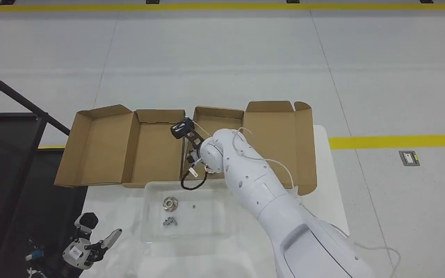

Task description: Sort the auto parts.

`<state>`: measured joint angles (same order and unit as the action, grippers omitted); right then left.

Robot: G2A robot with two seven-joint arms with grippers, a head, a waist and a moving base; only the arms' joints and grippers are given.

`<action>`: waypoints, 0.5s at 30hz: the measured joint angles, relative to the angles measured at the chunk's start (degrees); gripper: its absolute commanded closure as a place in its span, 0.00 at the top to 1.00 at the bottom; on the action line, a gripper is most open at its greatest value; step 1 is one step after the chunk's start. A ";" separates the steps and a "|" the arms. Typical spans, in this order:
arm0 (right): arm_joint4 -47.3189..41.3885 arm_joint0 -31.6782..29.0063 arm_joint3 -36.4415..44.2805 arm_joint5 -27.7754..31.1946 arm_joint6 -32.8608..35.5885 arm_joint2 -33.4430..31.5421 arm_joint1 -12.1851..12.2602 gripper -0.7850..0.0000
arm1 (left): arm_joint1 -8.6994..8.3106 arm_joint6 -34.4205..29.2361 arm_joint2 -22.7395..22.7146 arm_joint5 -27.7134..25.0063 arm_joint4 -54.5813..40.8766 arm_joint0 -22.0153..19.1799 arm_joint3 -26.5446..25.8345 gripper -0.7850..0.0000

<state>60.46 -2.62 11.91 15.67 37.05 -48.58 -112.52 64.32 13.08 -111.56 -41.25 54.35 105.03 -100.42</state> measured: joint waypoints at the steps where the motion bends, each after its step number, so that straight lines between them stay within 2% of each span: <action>1: 0.63 -0.21 0.35 1.51 -1.05 0.22 0.20 0.34 | 0.00 0.00 0.00 0.00 0.00 0.00 0.00 1.00; 7: 6.65 -3.12 4.63 10.95 -9.09 2.21 1.94 0.34 | 0.04 -0.75 0.05 0.69 -0.33 -0.20 -0.94 1.00; 11: 11.35 -6.46 9.73 13.68 -14.35 3.01 3.78 0.33 | 0.03 -1.12 -0.35 0.53 -0.14 -0.07 -1.57 1.00; 15: 16.87 -12.13 19.27 15.83 -18.18 2.25 7.02 0.33 | -0.04 -1.61 -0.81 0.15 0.93 0.00 -2.11 1.00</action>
<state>77.33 -14.75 31.18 31.50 18.86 -46.33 -105.50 64.28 11.48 -112.38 -41.10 55.28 105.03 -102.53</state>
